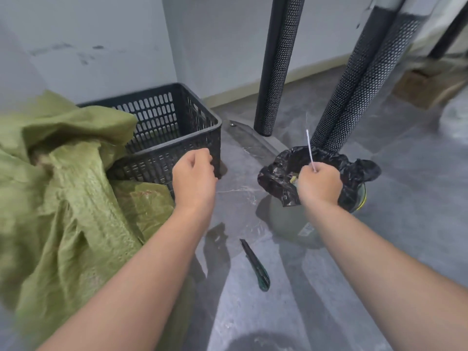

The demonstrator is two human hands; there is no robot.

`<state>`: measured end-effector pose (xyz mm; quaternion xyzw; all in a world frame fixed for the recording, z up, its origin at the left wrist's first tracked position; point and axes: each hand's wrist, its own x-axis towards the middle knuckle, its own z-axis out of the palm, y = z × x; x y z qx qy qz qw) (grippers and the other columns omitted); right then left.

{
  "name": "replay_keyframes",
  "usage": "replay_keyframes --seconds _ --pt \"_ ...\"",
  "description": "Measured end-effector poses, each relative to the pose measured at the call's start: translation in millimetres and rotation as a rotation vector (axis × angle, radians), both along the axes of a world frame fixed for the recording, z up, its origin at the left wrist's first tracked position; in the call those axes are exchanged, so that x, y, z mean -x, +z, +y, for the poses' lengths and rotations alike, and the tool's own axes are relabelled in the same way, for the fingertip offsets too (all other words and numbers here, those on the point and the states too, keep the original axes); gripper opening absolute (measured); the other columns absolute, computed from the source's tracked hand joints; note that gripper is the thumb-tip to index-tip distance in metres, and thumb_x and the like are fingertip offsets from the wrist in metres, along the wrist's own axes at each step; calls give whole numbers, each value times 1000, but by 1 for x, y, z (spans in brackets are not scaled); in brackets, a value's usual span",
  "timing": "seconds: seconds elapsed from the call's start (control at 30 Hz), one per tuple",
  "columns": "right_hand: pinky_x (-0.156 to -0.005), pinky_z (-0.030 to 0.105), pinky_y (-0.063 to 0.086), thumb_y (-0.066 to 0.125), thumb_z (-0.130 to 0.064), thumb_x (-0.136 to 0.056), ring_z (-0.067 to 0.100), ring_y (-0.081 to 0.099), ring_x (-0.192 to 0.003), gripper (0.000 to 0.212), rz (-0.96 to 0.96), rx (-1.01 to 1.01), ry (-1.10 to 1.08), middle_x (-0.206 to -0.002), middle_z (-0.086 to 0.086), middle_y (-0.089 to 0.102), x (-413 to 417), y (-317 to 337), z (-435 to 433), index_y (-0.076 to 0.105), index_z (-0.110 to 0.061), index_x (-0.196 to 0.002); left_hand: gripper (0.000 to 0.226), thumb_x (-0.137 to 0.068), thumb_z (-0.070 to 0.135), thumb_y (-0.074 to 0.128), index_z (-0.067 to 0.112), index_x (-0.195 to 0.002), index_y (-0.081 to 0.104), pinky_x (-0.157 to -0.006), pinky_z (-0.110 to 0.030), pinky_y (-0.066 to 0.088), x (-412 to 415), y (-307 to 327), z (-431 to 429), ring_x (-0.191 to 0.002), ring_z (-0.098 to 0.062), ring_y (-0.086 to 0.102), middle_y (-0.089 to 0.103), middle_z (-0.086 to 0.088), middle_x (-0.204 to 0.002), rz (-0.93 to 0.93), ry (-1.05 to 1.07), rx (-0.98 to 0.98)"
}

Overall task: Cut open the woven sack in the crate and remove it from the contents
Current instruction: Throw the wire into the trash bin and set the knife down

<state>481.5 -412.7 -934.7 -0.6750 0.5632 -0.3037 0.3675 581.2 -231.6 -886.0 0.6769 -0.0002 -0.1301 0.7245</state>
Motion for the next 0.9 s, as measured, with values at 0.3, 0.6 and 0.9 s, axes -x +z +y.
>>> replay_keyframes --seconds 0.3,0.6,0.9 --pt "-102 42 40 50 -30 -98 39 42 -137 58 454 -179 101 -155 15 44 23 6 -17 41 -26 -154 25 -107 25 46 22 -124 64 -97 -47 58 -11 33 37 -101 -9 63 62 13 -105 -107 -153 -108" --pt "-75 33 47 60 -29 -87 30 63 -91 16 340 76 450 -114 10 64 -24 27 70 71 -29 -98 24 -103 36 46 26 -116 63 -99 -51 54 -32 57 98 -104 -12 63 62 17 -105 -210 -146 -309" --pt "-68 30 53 66 -23 -93 16 59 -80 14 487 -508 914 -96 0 65 -69 38 195 67 -17 -106 15 -92 24 55 24 -99 68 -80 -40 58 -59 76 222 -85 -21 69 71 5 -91 -329 -9 -617"
